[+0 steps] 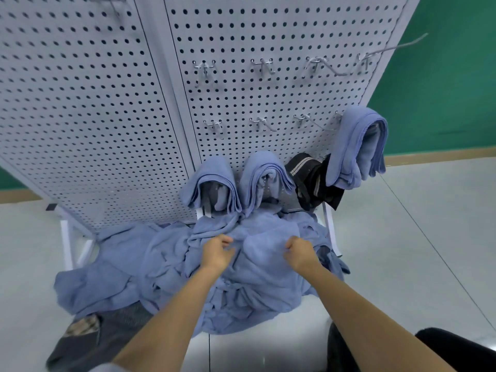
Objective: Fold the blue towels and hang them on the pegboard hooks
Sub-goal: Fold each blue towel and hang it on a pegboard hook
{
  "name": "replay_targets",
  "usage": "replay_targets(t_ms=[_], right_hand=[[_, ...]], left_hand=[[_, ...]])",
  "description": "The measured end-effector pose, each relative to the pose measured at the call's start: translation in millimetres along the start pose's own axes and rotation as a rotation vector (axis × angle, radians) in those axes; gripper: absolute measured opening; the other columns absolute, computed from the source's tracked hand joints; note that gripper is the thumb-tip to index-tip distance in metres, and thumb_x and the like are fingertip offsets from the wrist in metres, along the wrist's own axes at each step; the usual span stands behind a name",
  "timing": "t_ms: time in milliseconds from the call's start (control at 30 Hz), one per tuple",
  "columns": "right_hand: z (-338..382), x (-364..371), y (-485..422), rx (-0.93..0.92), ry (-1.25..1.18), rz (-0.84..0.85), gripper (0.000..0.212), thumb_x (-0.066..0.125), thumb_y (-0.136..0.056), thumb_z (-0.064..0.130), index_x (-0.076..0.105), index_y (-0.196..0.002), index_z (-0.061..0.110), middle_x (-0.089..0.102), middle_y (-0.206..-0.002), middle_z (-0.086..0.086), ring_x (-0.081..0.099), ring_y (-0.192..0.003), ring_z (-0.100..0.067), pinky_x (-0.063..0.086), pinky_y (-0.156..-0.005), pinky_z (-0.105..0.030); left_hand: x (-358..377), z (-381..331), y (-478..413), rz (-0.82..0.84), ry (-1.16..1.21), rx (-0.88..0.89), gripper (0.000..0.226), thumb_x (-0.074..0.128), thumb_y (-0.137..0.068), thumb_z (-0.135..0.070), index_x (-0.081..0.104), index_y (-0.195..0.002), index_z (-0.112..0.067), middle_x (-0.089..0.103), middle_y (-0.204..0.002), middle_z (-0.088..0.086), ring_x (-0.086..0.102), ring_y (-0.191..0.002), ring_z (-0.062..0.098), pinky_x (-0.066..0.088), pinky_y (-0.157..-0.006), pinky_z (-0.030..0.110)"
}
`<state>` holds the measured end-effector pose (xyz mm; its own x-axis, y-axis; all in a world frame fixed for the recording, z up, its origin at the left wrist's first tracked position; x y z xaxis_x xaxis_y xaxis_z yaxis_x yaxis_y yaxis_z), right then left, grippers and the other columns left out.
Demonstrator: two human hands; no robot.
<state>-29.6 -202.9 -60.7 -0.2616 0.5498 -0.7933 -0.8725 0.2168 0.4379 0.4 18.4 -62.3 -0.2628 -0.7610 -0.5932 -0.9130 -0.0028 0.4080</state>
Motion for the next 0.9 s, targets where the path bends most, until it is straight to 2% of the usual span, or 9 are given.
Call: replay_targets(t_ms=[67,200,267,333,500,600,667,733,900], right_hand=[[-13.8,-1.6,-9.8,0.057,-0.04,-0.052,0.005,0.05,-0.09,0.003,0.048,-0.095,0.004,0.052,-0.11,-0.017,0.048,-0.079,-0.026,0.042,-0.068,-0.036],[-28.5,-0.5,-22.4,0.083,-0.179,-0.142,0.049,0.054,-0.089,0.004,0.036,-0.134,0.001,0.035,-0.138,-0.023,0.052,-0.106,-0.039,0.046,-0.081,-0.039],[-26.1,-2.2,-23.3,0.043,-0.236,-0.145,0.048,0.052,-0.09,0.003,0.035,-0.134,0.004,0.049,-0.123,-0.021,0.055,-0.099,-0.038,0.046,-0.075,-0.039],[-20.2,-5.7,-21.2,-0.017,-0.288,-0.123,0.048,0.048,-0.09,0.0,0.035,-0.136,0.008,0.056,-0.087,-0.012,0.055,-0.075,-0.028,0.042,-0.063,-0.035],[18.0,-26.9,7.9,-0.314,-0.334,0.002,0.092,0.055,-0.083,-0.007,0.006,-0.15,0.032,0.032,-0.055,-0.001,0.034,-0.047,-0.01,0.029,-0.046,-0.019],[54.4,-47.6,35.2,-0.479,-0.249,0.095,0.075,0.054,-0.084,-0.008,0.026,-0.144,0.028,0.039,-0.06,0.001,0.038,-0.045,-0.003,0.03,-0.048,-0.016],[75.9,-62.7,56.1,-0.55,-0.176,0.145,0.037,0.058,-0.085,-0.003,0.055,-0.119,0.012,0.049,-0.068,-0.001,0.044,-0.048,0.0,0.032,-0.052,-0.014],[90.2,-86.3,74.0,-0.551,-0.171,0.117,0.009,0.066,-0.084,0.003,0.058,-0.084,0.008,0.047,-0.062,0.0,0.044,-0.043,0.001,0.035,-0.052,-0.019],[125.1,-171.5,124.8,-0.586,-0.221,-0.177,0.03,0.072,-0.082,0.015,0.047,-0.065,0.014,0.044,-0.057,0.003,0.038,-0.052,-0.007,0.033,-0.053,-0.026]], left_hand=[[12.8,-10.3,-9.3,0.055,0.063,0.084,0.031,0.067,-0.087,-0.009,0.06,-0.118,-0.003,0.062,-0.116,0.008,0.058,-0.109,0.023,0.046,-0.091,0.026],[40.0,-31.4,-16.9,0.112,0.012,0.169,0.026,0.07,-0.084,-0.008,0.065,-0.109,-0.004,0.059,-0.086,0.0,0.057,-0.085,0.018,0.046,-0.078,0.023],[41.0,-37.8,-16.7,0.057,-0.022,0.223,0.003,0.069,-0.085,-0.009,0.069,-0.087,-0.008,0.06,-0.074,-0.005,0.056,-0.074,0.014,0.045,-0.071,0.023],[31.9,-45.6,-11.1,0.008,0.026,0.27,0.012,0.067,-0.086,-0.011,0.065,-0.076,-0.016,0.06,-0.071,-0.009,0.054,-0.068,0.007,0.042,-0.065,0.017],[-17.0,-90.6,30.5,0.053,0.281,0.411,0.011,0.058,-0.094,-0.014,0.058,-0.083,-0.011,0.056,-0.074,-0.004,0.05,-0.072,0.01,0.04,-0.068,0.014],[-45.9,-127.5,67.8,0.145,0.31,0.487,0.011,0.053,-0.097,-0.016,0.054,-0.087,-0.01,0.052,-0.073,-0.001,0.047,-0.069,0.007,0.038,-0.067,0.016],[-66.1,-151.0,91.3,0.14,0.276,0.522,0.013,0.049,-0.099,-0.019,0.051,-0.088,-0.013,0.047,-0.07,0.0,0.042,-0.065,0.008,0.033,-0.061,0.015],[-89.5,-168.4,110.5,0.093,0.265,0.519,0.014,0.048,-0.099,-0.02,0.049,-0.086,-0.016,0.045,-0.067,-0.004,0.038,-0.062,0.007,0.029,-0.056,0.015],[-148.0,-188.3,151.5,0.104,0.099,0.44,0.029,0.071,-0.081,-0.043,0.062,-0.087,-0.016,0.061,-0.085,0.005,0.054,-0.08,0.017,0.042,-0.073,0.028]])
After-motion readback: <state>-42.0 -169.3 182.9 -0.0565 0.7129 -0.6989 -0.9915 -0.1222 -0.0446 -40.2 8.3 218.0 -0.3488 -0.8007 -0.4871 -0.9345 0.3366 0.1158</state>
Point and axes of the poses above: each hand's wrist, its own y-axis away from the middle knuckle, its own x-axis out of the palm, z = x × y, the point moved 7 cm from there along -y, towards the middle knuckle
